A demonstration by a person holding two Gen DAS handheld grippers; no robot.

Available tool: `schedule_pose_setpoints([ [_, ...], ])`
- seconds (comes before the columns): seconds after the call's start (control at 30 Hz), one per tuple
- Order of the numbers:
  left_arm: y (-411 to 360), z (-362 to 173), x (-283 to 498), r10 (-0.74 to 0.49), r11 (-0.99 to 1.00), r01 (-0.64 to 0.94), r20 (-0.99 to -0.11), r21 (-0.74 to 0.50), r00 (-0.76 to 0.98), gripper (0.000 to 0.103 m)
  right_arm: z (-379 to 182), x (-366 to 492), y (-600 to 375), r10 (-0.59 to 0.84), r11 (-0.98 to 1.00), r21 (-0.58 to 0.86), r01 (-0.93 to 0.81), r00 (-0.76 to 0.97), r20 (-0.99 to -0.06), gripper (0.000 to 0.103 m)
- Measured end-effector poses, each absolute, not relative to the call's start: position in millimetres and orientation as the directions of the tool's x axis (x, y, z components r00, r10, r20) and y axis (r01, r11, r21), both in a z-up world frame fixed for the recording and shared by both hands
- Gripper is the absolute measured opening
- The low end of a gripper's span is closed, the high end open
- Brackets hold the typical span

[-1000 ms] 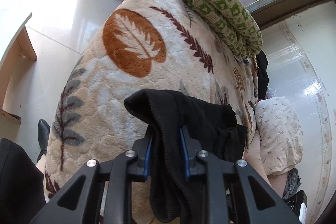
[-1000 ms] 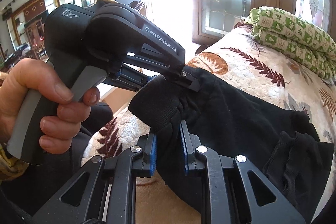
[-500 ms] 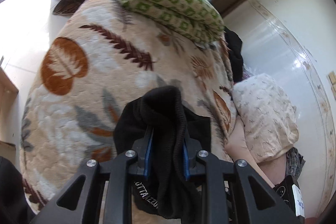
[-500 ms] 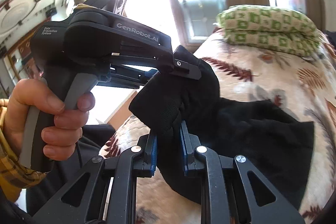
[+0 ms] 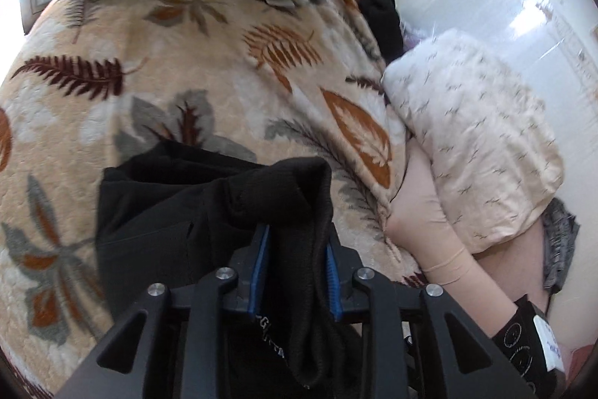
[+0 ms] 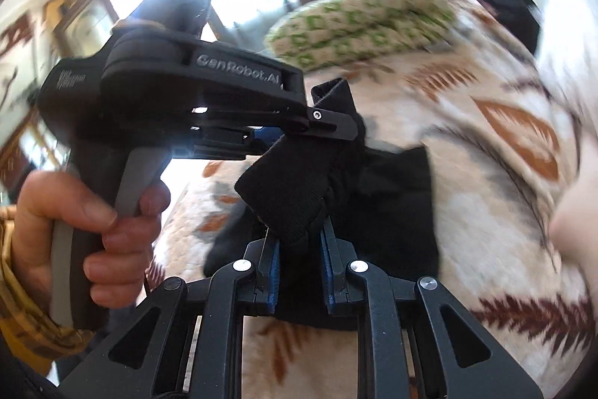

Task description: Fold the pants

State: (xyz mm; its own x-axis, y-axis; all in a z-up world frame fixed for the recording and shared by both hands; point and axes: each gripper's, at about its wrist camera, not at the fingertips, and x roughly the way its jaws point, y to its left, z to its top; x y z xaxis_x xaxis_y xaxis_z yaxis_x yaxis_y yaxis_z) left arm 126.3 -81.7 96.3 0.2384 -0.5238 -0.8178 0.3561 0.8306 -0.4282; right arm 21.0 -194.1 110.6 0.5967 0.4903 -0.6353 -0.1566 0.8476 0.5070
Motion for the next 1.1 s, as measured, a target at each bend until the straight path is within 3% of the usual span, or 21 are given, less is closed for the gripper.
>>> schedule_pose_setpoints([
  [0.17, -110.5, 60.5, 135.0, -0.538, 0.813, 0.353, -0.83, -0.463, 0.15, 0.039, 65.7, 28.8, -221.1, 0.477, 0.824, 0.567, 0.013, 0.525, -0.705, 0.027],
  [0.2, -112.4, 59.1, 135.1, -0.551, 0.805, 0.349, -0.823, -0.48, 0.141, 0.045, 58.7, 29.3, -223.3, 0.463, 0.83, 0.556, 0.034, 0.514, -0.722, 0.028],
  [0.37, -109.9, 80.2, 130.7, -0.585, 0.783, 0.383, -0.79, -0.49, 0.184, 0.055, 52.3, 30.1, -231.4, 0.477, 0.809, 0.585, 0.062, 0.513, -0.714, 0.031],
  [0.47, -91.4, 102.6, 126.5, -0.587, 0.789, 0.393, -0.77, -0.473, 0.251, 0.061, 64.9, 26.5, -231.8, 0.431, 0.833, 0.548, 0.073, 0.534, -0.727, 0.041],
  [0.53, -72.8, 112.5, 122.7, -0.573, 0.805, 0.382, -0.761, -0.454, 0.304, 0.063, 79.2, 24.7, -237.6, 0.378, 0.848, 0.522, 0.088, 0.59, -0.713, 0.054],
  [0.6, -53.9, 115.9, 117.8, -0.544, 0.83, 0.356, -0.761, -0.429, 0.353, 0.063, 92.5, 22.4, -243.0, 0.347, 0.854, 0.514, 0.083, 0.644, -0.682, 0.055],
  [0.67, -35.9, 113.8, 111.0, -0.512, 0.854, 0.332, -0.765, -0.402, 0.391, 0.062, 100.6, 25.1, -243.1, 0.324, 0.871, 0.487, 0.064, 0.67, -0.667, 0.053],
  [0.77, -22.0, 99.3, 98.9, -0.426, 0.898, 0.313, -0.794, -0.31, 0.433, 0.057, 110.7, 29.2, -229.5, 0.333, 0.899, 0.437, -0.019, 0.679, -0.655, 0.031],
  [0.83, -21.8, 86.8, 92.6, -0.372, 0.915, 0.321, -0.821, -0.245, 0.434, 0.047, 111.2, 33.3, -217.5, 0.363, 0.903, 0.421, -0.08, 0.665, -0.652, 0.021],
  [0.93, -28.7, 69.9, 84.4, -0.299, 0.926, 0.351, -0.844, -0.143, 0.446, 0.042, 98.8, 37.6, -203.2, 0.373, 0.914, 0.388, -0.122, 0.63, -0.681, 0.019],
  [1.03, -34.2, 53.8, 85.1, -0.242, 0.926, 0.371, -0.865, -0.071, 0.44, 0.042, 65.7, 47.1, -201.0, 0.285, 0.953, 0.292, -0.078, 0.553, -0.783, 0.019],
  [1.1, -32.8, 46.2, 86.7, -0.241, 0.928, 0.366, -0.867, -0.075, 0.435, 0.042, 48.6, 50.6, -215.6, 0.306, 0.94, 0.34, -0.034, 0.523, -0.795, 0.018],
])
